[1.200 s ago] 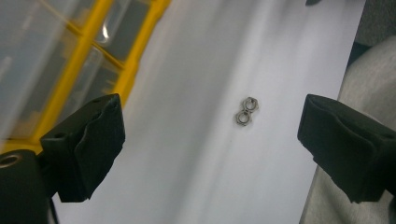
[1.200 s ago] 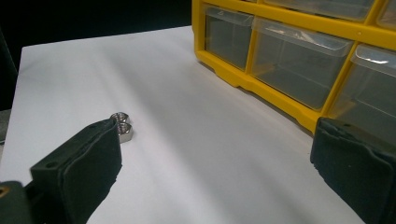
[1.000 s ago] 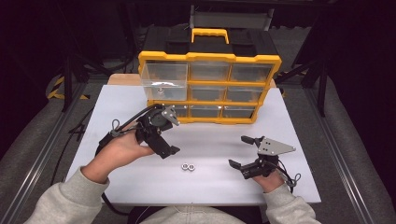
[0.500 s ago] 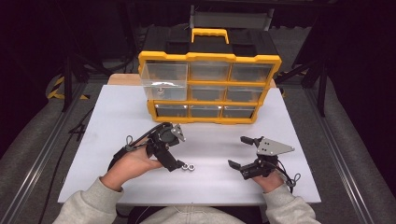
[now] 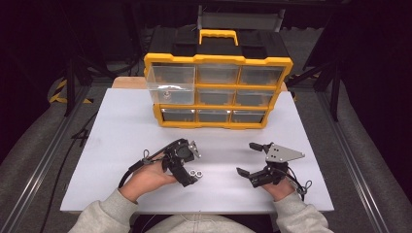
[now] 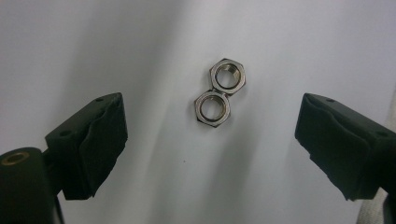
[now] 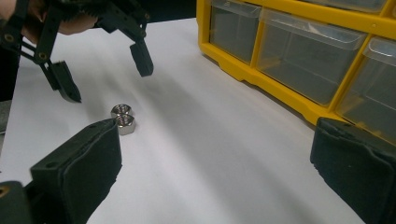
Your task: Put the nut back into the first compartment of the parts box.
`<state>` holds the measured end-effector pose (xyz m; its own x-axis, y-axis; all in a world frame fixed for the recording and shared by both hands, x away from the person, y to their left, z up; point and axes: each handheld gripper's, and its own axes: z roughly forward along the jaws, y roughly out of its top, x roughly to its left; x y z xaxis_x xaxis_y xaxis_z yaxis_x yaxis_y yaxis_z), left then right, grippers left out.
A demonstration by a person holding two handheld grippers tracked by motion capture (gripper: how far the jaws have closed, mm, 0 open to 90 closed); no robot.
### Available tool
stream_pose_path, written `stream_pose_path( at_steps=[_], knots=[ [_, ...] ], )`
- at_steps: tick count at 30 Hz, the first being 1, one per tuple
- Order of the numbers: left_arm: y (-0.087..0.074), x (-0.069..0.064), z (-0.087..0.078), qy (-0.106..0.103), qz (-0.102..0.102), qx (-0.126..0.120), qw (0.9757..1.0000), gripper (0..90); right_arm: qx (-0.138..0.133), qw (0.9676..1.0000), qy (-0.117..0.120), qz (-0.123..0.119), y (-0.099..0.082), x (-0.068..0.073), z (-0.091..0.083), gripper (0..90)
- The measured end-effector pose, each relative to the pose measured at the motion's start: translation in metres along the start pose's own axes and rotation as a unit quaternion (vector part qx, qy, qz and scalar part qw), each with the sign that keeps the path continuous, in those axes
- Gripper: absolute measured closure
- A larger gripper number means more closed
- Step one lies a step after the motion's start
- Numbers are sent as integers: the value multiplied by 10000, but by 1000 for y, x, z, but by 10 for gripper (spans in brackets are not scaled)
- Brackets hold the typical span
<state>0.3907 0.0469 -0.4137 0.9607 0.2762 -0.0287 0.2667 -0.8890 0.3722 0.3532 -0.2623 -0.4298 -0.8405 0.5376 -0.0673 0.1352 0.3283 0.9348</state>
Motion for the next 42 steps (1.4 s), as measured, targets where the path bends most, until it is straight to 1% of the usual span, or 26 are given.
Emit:
stream_pose_path(
  at_steps=[3,4,8,12,13,14,15,17,18,19,20,21,22,25,26,27,28,29,34,35,37,38,39,42],
  knots=[
    [1,0,8,28,19,108,9999,105,19,10000,16,-21,0,0,0,23],
    [1,1,10,38,69,162,9998,106,31,10000,4,-29,0,0,0,23],
    [2,1,16,88,84,270,9996,118,29,10000,10,-33,0,0,0,24],
    [3,-1,19,36,122,228,9997,165,24,10000,29,-19,0,0,0,23],
    [3,-1,19,52,156,193,9997,205,33,10000,30,-18,0,0,0,24],
    [3,-1,19,52,156,193,9997,264,33,10000,30,-18,0,0,0,24],
    [4,-2,19,45,150,159,9998,264,37,10000,36,-14,0,0,0,24],
    [4,-3,19,-37,192,254,9995,367,28,10000,36,-2,0,0,0,26],
    [4,-3,20,-3,219,230,9995,413,28,10000,36,2,0,0,0,26],
    [5,-4,20,-1,196,229,9995,425,27,10000,38,2,0,0,0,26],
    [5,-4,19,9,224,225,9995,450,26,10000,39,4,0,0,0,26],
    [4,-3,18,10,233,213,9995,494,24,10000,42,12,0,0,0,26],
    [4,-3,19,4,201,187,9996,518,27,10000,45,17,0,0,0,26],
    [4,-2,17,0,232,210,9995,571,37,10000,53,23,0,0,1,26],
    [4,-2,17,0,232,210,9995,604,34,10000,48,21,0,0,0,26],
    [4,-3,17,-3,265,228,9994,604,34,10000,48,21,0,0,0,26],
    [4,-3,17,29,269,224,9994,655,36,10000,42,30,0,-1,0,26],
    [4,-4,16,23,271,230,9994,678,35,10000,43,32,0,-1,1,26],
    [4,-5,15,8,214,205,9996,691,36,10000,44,27,0,0,0,27],
    [4,-4,14,10,290,250,9993,692,30,10000,38,22,0,-1,0,27],
    [5,-6,13,17,254,230,9994,692,27,10000,40,27,0,0,0,27],
    [6,-8,10,45,314,236,9992,692,21,10000,28,20,0,0,0,27],
    [7,-8,8,54,368,297,9989,692,15,10000,27,23,0,0,-1,28],
    [10,-11,-2,64,456,297,9985,692,16,10000,25,34,0,-1,-1,27]
  ],
)
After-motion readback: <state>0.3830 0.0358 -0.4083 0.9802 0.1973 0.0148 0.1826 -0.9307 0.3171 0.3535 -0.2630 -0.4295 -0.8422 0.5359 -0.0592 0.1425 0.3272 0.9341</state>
